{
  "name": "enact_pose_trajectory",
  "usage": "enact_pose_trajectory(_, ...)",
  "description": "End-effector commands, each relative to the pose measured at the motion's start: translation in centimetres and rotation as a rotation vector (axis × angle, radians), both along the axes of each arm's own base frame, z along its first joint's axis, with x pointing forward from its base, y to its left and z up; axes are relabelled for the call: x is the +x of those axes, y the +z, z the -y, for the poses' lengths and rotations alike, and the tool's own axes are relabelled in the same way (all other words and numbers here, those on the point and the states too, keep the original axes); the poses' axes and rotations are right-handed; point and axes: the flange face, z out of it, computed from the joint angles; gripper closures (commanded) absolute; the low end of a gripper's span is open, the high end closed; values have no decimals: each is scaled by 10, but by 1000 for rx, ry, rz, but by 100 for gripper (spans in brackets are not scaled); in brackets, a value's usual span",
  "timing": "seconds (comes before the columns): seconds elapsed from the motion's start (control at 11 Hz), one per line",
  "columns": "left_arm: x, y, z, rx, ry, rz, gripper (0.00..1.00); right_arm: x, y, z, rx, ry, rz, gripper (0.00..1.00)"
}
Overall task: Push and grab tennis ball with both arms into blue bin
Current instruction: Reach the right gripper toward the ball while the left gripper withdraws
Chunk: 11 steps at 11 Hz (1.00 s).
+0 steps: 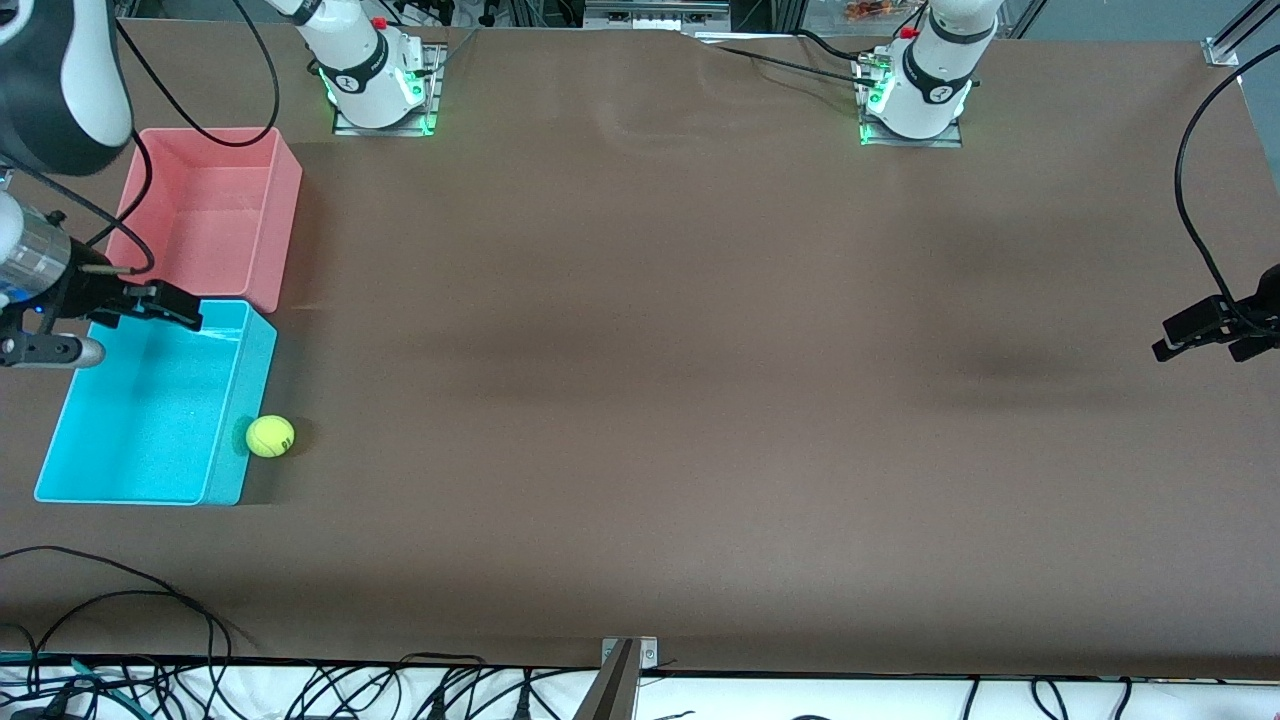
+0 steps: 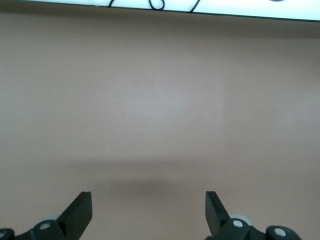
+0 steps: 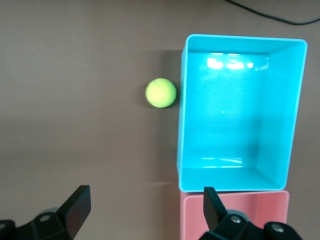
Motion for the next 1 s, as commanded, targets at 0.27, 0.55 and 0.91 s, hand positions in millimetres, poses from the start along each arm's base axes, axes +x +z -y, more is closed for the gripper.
enact_pose_trajectory(0.27,-2,39,51,29,-287,11,0,47,-70,-2,-95,79,75,0)
enact_pose_trajectory(0.55,-12,51,95,59,-231,-29,0,71,-125,-11,-17,65,137,0)
enact_pose_trajectory(0.91,-21,52,107,91,-277,-70,0,85,-208,-20,22,57,130,0)
